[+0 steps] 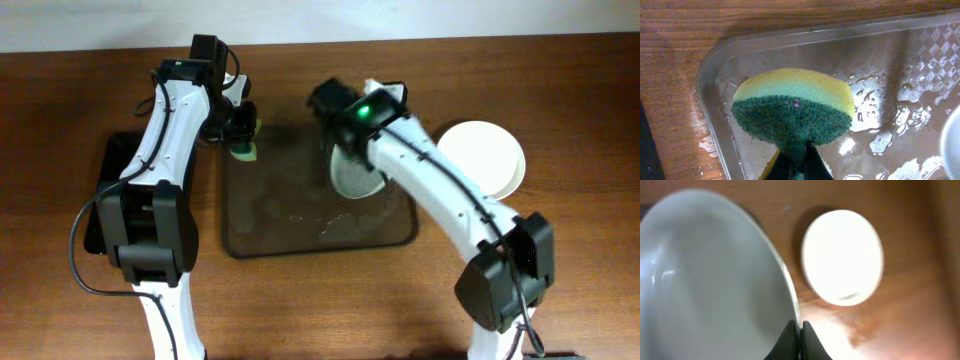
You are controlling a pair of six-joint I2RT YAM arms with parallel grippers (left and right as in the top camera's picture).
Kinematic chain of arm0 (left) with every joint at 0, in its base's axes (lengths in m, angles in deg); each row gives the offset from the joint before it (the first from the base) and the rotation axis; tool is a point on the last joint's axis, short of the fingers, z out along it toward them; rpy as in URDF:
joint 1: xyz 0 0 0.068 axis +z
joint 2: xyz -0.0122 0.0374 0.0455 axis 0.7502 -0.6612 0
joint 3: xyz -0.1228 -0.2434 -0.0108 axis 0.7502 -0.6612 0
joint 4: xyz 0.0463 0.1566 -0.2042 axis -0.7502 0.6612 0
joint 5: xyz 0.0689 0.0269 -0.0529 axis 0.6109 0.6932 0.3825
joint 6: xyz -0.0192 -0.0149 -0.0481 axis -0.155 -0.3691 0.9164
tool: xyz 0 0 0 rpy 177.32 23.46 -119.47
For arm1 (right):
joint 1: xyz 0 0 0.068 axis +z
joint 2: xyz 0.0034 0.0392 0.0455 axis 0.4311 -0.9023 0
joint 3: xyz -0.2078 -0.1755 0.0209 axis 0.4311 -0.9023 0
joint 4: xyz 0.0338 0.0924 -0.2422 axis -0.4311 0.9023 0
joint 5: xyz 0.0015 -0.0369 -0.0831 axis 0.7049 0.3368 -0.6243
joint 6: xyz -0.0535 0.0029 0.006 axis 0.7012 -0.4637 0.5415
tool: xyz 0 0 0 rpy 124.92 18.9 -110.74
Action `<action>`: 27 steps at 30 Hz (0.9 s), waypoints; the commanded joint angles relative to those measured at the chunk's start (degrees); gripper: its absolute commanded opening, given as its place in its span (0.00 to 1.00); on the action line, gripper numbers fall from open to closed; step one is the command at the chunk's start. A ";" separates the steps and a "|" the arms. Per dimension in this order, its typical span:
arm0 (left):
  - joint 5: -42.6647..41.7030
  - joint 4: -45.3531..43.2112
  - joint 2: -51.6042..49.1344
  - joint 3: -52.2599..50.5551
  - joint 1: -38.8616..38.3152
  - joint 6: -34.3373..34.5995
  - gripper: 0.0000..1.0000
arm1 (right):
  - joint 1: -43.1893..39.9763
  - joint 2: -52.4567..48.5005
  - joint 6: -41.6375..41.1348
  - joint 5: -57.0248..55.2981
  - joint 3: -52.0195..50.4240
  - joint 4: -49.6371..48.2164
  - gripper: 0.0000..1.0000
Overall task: Clean dirty plates on tray and stack at the side
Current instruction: 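Lift the last plate with the right gripper and stack it on the pile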
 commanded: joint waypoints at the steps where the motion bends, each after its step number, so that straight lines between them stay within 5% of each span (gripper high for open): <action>1: 0.13 -0.15 0.28 0.57 0.13 0.37 0.01 | -8.55 1.36 12.22 23.98 0.42 -3.80 0.04; 4: 0.13 -0.15 0.28 0.57 0.13 0.37 0.01 | -25.05 1.44 13.31 33.59 0.42 -5.62 0.04; 8: 0.11 -0.15 0.28 0.57 0.13 0.39 0.01 | -41.92 1.20 13.29 33.18 0.39 -6.12 0.04; 15: 0.11 -0.15 0.28 0.57 0.13 0.37 0.01 | -50.12 1.01 14.49 29.24 -11.67 -12.02 0.04; 16: 0.11 -0.15 0.28 0.57 0.13 0.37 0.01 | -50.12 1.01 14.47 29.27 -14.88 -14.51 0.13; 17: 0.11 -0.15 0.28 0.57 0.13 0.37 0.01 | -50.12 1.01 14.49 29.27 -17.03 -15.56 0.36; 18: 0.15 -0.15 0.28 0.57 0.13 0.37 0.01 | -50.12 1.09 14.49 29.29 -17.14 -14.93 0.75; 19: 1.25 -0.42 0.33 0.72 0.20 0.70 0.01 | -50.12 1.55 14.51 29.31 -16.63 -14.38 0.87; 20: 4.02 1.20 0.76 2.71 0.44 2.51 0.01 | -50.10 3.30 14.58 30.91 -14.78 -12.44 0.95; 23: 19.69 12.61 7.06 11.06 4.24 8.87 0.01 | -47.15 12.52 18.84 36.83 -11.72 -11.08 0.98; 27: 20.39 21.00 12.09 10.05 14.60 10.21 0.01 | -37.57 18.36 18.82 36.81 -11.78 -11.08 0.98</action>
